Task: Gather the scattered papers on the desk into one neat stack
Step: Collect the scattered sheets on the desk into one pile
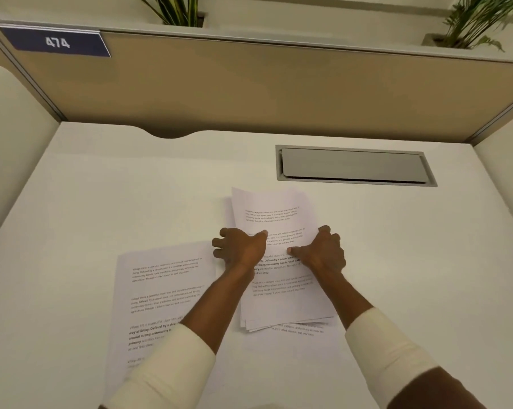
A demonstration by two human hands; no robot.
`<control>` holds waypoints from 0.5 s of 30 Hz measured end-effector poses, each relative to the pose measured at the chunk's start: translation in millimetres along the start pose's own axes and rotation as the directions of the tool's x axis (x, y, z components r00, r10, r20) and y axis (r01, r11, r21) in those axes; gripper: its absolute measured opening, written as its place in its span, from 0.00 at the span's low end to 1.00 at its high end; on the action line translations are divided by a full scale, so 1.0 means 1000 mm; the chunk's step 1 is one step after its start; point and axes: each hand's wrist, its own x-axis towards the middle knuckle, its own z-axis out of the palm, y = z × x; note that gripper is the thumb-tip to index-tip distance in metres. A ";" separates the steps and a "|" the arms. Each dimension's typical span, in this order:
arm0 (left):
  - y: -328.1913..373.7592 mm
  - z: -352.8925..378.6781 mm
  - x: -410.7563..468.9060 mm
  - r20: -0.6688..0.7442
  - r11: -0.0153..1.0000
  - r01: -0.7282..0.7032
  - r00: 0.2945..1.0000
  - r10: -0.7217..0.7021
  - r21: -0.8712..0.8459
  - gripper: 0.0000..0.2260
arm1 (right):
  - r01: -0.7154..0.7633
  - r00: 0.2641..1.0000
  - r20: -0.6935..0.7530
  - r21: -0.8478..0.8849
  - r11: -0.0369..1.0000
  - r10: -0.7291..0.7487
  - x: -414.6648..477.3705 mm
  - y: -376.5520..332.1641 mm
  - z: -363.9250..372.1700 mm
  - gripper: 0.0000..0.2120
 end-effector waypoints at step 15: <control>-0.007 -0.003 0.012 -0.009 0.985 0.086 0.996 -0.088 -0.148 0.40 | 0.013 0.998 -0.057 -0.059 0.998 -0.016 -0.009 -0.006 0.007 0.45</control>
